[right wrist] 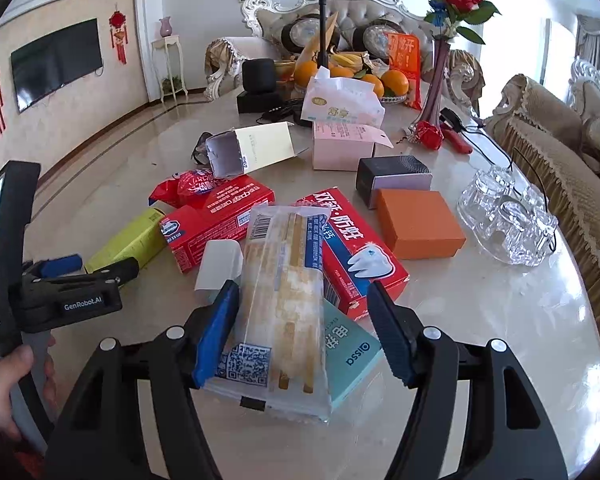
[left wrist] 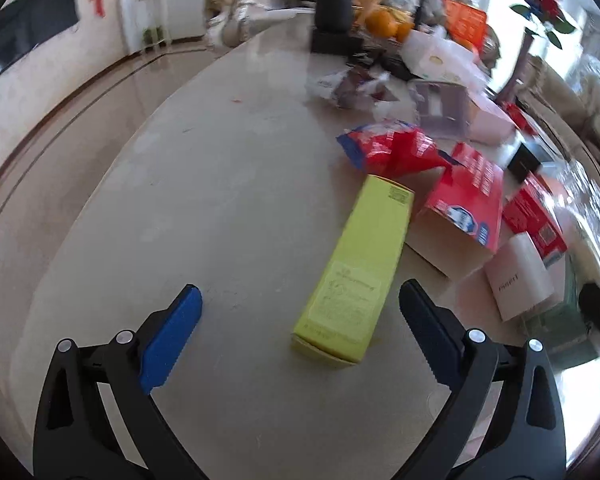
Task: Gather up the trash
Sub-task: 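Grasp the yellow-green box with the left tool while the right tool grasps the bread packet, then carry both items over the wastebasket and open both tools to drop them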
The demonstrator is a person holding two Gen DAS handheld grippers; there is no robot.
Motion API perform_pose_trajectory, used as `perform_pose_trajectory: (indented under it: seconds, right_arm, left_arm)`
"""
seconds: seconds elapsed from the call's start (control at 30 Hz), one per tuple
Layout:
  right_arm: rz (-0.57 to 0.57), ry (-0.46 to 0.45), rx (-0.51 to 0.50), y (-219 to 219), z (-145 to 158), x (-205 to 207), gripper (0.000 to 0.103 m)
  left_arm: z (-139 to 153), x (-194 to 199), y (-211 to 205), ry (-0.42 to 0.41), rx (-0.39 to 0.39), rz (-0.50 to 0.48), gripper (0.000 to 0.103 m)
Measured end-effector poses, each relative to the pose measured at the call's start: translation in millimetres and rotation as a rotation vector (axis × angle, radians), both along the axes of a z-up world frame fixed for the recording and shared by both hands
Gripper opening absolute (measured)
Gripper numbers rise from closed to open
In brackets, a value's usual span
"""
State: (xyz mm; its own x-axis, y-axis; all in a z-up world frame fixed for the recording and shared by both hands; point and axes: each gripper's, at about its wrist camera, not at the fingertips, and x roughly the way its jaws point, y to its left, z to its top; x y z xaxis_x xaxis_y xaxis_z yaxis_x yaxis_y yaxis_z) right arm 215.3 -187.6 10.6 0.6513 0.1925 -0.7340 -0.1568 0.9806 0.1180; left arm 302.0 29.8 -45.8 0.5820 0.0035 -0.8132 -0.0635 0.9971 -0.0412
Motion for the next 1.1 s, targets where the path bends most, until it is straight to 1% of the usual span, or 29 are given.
perform_pose_trajectory:
  seconds: [0.03,0.1,0.13,0.17,0.2,0.23,0.3,0.37,0.43,0.53,0.6,0.67,0.73,0.8,0.83,0.87,0.9,0.93,1.0,1.03,1.1]
  right_arm:
    - [0.002,0.0,-0.001,0,0,0,0.063]
    - [0.003,0.001,0.0,-1,0,0,0.063]
    - [0.005,0.001,0.004,-1,0,0,0.059]
    - [0.011,0.001,0.017,-1,0,0,0.054]
    - [0.009,0.001,0.024,-2,1,-1,0.046]
    - [0.004,-0.007,0.013,-2,2,-3,0.034]
    - [0.004,-0.006,0.031,-3,4,-3,0.032]
    - [0.012,0.005,0.099,-9,5,-4,0.031]
    - [0.011,0.002,0.134,-13,8,-7,0.031]
    - [0.006,-0.021,0.183,-23,18,-17,0.031]
    - [0.01,-0.038,0.209,-29,27,-26,0.031]
    - [0.022,-0.05,0.241,-36,36,-38,0.031]
    - [0.051,-0.054,0.295,-44,41,-58,0.031]
    - [0.103,-0.061,0.322,-48,45,-94,0.031]
    - [0.123,-0.059,0.322,-49,44,-109,0.031]
    - [0.141,-0.052,0.319,-49,43,-125,0.031]
    - [0.159,-0.04,0.316,-49,40,-142,0.031]
    - [0.186,-0.022,0.307,-47,37,-165,0.031]
    - [0.221,0.019,0.277,-45,31,-203,0.031]
    - [0.23,0.039,0.271,-44,28,-215,0.031]
    - [0.245,0.111,0.257,-40,15,-242,0.031]
  left_arm:
    - [-2,-1,-1,-0.002,-0.001,-0.02,0.096]
    - [-3,1,-5,-0.008,0.025,-0.053,0.091]
    - [-3,2,-6,-0.011,0.039,-0.06,0.079]
    - [0,1,-7,-0.023,0.07,-0.072,0.051]
    - [1,1,-7,-0.034,0.08,-0.078,0.038]
    - [1,2,-6,-0.032,0.078,-0.079,0.03]
    - [2,5,-6,-0.016,0.087,-0.11,0.029]
    - [4,5,-5,-0.007,0.059,-0.125,0.029]
    - [7,2,-1,-0.026,0.042,-0.117,0.029]
    - [16,-10,6,-0.055,-0.014,-0.115,0.029]
    - [24,-27,7,-0.083,-0.047,-0.13,0.029]
    - [32,-49,9,-0.106,-0.074,-0.156,0.029]
    - [39,-75,11,-0.133,-0.108,-0.188,0.029]
    - [44,-116,10,-0.149,-0.115,-0.242,0.029]
    - [44,-128,8,-0.153,-0.115,-0.26,0.029]
    - [43,-149,6,-0.15,-0.115,-0.284,0.029]
    - [40,-171,4,-0.139,-0.121,-0.311,0.029]
    - [38,-183,3,-0.129,-0.128,-0.325,0.029]
    - [29,-223,-1,-0.089,-0.152,-0.369,0.029]
    - [25,-237,-3,-0.075,-0.156,-0.382,0.029]
    - [14,-266,-6,-0.025,-0.18,-0.406,0.029]
